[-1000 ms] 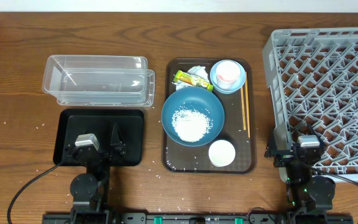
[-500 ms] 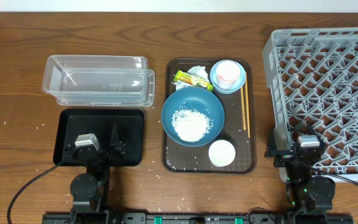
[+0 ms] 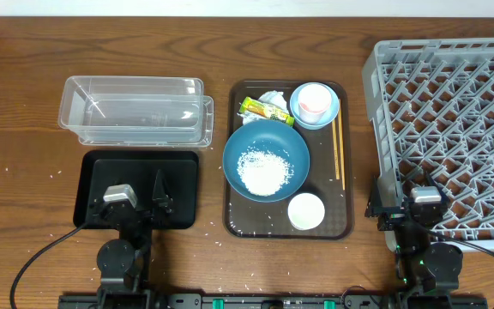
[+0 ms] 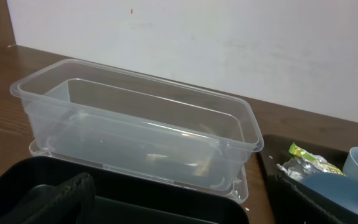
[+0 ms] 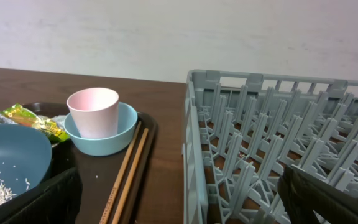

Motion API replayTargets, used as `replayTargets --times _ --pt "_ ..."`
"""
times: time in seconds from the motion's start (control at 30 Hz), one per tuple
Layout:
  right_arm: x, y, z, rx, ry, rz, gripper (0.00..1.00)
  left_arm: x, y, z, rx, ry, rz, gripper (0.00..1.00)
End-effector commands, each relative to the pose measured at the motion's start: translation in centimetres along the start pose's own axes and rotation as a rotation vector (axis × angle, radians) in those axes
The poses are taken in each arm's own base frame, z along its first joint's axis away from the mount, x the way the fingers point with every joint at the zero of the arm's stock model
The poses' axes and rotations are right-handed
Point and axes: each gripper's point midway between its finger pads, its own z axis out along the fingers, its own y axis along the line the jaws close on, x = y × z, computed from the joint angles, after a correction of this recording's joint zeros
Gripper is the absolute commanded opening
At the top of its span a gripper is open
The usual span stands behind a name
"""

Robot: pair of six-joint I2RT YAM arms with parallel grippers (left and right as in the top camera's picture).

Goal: Sort waste into correct bins and load items into the dishwasher rack

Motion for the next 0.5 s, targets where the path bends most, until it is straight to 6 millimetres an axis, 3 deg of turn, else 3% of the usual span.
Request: replayTargets --times 0.0,0.47 --pt "0.04 0.14 -0.03 -0.004 -0.001 -0.016 0.99 1.67 0.54 0.08 -0.019 0.051 0.013 0.91" --pt "-0.58 0.30 -0.03 -0.013 -0.026 -0.012 0.99 1.67 0.54 0.08 -0.019 0.051 0.013 0.91"
